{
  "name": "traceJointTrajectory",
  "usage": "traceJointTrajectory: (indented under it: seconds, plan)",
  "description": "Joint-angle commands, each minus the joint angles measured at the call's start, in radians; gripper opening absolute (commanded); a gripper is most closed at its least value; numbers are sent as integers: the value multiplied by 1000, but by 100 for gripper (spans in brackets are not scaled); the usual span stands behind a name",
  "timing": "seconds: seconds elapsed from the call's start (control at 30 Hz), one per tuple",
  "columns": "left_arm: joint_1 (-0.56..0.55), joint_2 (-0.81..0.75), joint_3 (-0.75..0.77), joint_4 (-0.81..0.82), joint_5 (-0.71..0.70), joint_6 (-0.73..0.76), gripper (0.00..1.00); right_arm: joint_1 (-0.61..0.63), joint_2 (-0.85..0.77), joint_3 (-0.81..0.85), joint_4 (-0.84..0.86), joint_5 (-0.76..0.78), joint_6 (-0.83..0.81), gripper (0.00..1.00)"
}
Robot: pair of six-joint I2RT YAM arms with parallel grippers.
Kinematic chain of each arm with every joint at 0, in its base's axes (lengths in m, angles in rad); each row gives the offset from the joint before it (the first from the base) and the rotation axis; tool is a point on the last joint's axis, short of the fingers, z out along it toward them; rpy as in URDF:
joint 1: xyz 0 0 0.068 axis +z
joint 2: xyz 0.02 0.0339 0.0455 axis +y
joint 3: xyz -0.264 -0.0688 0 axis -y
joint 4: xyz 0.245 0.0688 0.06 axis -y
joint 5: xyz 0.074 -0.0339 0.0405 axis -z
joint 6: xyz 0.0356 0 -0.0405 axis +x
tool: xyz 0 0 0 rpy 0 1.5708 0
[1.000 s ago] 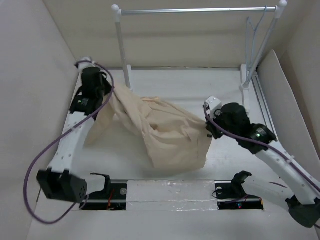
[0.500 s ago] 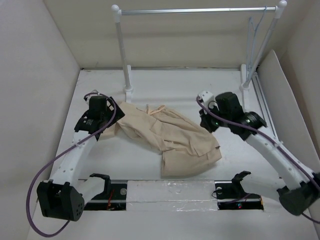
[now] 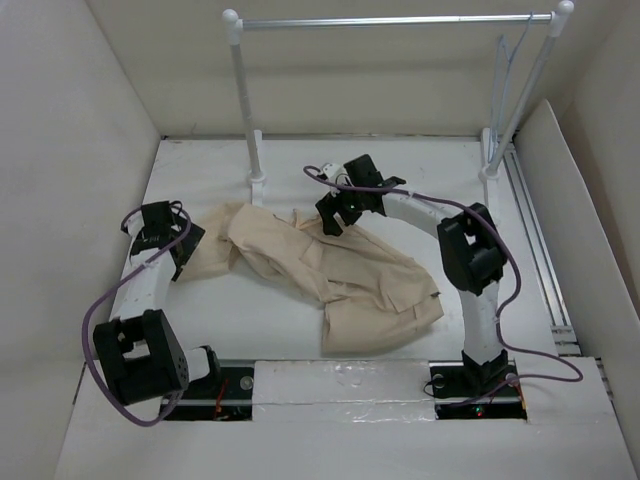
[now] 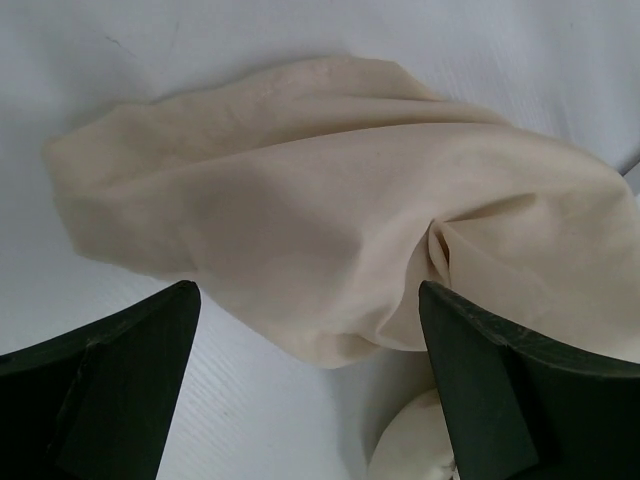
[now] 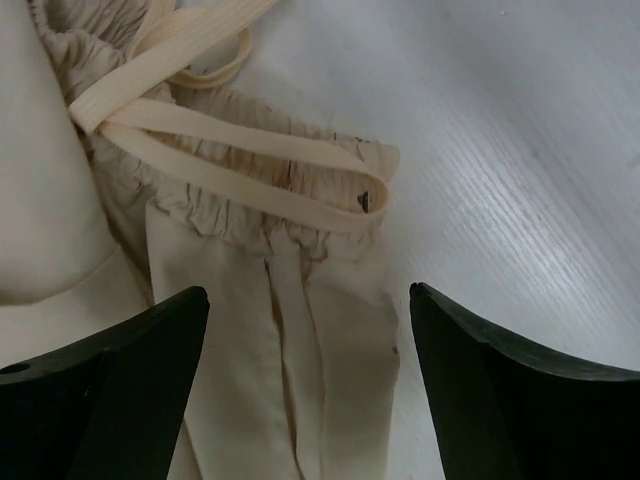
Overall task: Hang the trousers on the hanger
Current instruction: Flatten out the trousers at the center of the board.
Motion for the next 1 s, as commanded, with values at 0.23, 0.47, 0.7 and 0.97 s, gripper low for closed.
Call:
traceJointTrajectory:
  seconds: [0.23,0.47,0.7,0.97]
  plan:
    - [11,178,-52,153,161,-77,46,-4,54,54,99,-158,88,6]
    - [11,94,160,81,134,-51,0,44,-421,66,3,-22,32,0]
    - [11,-16,661,-37,-32,-17,0,-5,-947,5,-168,177,95,0]
    - [11,-94,466,-74,-121,-3,0,-273,-1252,-400,-364,245,202,0]
